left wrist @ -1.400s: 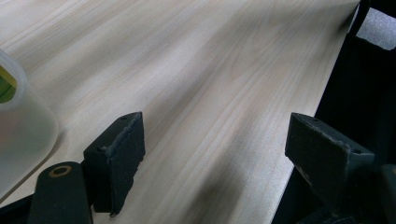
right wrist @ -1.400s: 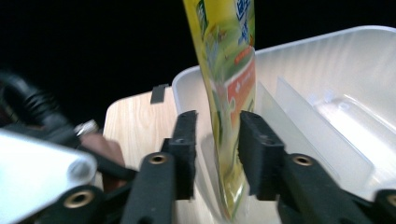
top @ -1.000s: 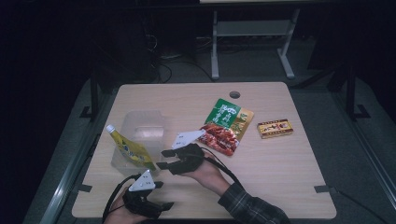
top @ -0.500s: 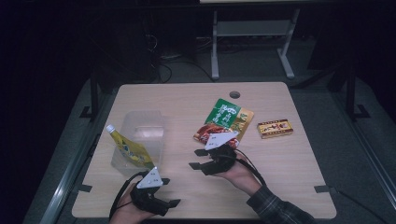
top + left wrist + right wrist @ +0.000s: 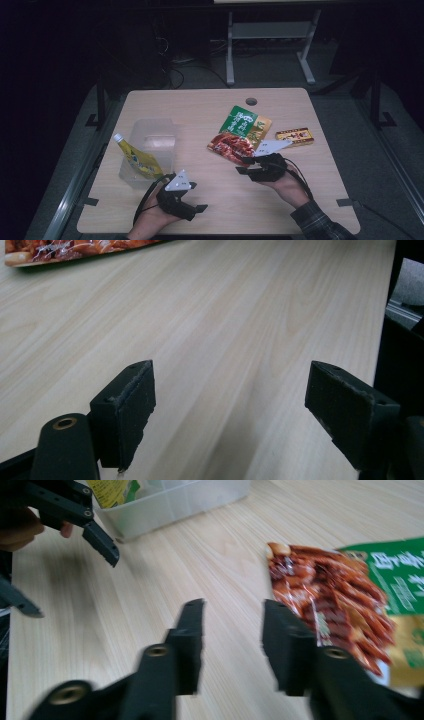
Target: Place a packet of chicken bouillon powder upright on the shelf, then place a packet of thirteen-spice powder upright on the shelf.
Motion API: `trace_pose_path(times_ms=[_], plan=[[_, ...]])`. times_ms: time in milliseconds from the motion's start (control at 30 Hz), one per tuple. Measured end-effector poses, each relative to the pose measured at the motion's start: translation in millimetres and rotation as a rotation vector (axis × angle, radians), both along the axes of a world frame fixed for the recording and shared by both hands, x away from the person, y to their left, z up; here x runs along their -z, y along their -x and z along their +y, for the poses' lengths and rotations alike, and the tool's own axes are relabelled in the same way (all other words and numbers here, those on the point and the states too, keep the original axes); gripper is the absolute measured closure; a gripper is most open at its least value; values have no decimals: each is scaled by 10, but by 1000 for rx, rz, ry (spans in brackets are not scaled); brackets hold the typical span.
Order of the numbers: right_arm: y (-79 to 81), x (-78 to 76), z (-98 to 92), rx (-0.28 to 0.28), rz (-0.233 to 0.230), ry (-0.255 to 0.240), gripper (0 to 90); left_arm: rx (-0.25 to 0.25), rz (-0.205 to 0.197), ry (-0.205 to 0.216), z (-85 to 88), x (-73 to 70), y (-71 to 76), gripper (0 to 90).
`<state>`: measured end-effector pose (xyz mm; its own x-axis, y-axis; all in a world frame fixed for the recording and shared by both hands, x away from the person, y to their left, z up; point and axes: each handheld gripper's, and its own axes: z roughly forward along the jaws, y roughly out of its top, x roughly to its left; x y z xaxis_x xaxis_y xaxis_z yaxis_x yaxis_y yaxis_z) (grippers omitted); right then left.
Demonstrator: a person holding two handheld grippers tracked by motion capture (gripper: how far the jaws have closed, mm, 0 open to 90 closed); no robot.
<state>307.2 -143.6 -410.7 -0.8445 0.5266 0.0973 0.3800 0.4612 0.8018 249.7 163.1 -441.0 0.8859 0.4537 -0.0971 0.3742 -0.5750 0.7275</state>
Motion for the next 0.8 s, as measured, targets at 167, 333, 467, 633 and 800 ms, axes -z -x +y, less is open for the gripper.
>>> trace_pose_path(times_ms=[167, 333, 467, 633, 800], plan=[[-28, 29, -215, 32, 15, 12, 812, -10, -1, 14, -47, 23, -78, 197], [-131, 55, -427, 87, 31, 22, 899, -10, -6, 22, -83, 24, -130, 198], [-259, 59, -586, 170, 43, 40, 899, -6, -6, 26, -83, 20, -127, 199], [-490, 61, -817, 305, 46, 68, 899, 0, -10, 27, -63, -2, -112, 199], [-781, 74, -1015, 408, 44, 93, 899, 2, -8, 27, -71, -5, -108, 199]])
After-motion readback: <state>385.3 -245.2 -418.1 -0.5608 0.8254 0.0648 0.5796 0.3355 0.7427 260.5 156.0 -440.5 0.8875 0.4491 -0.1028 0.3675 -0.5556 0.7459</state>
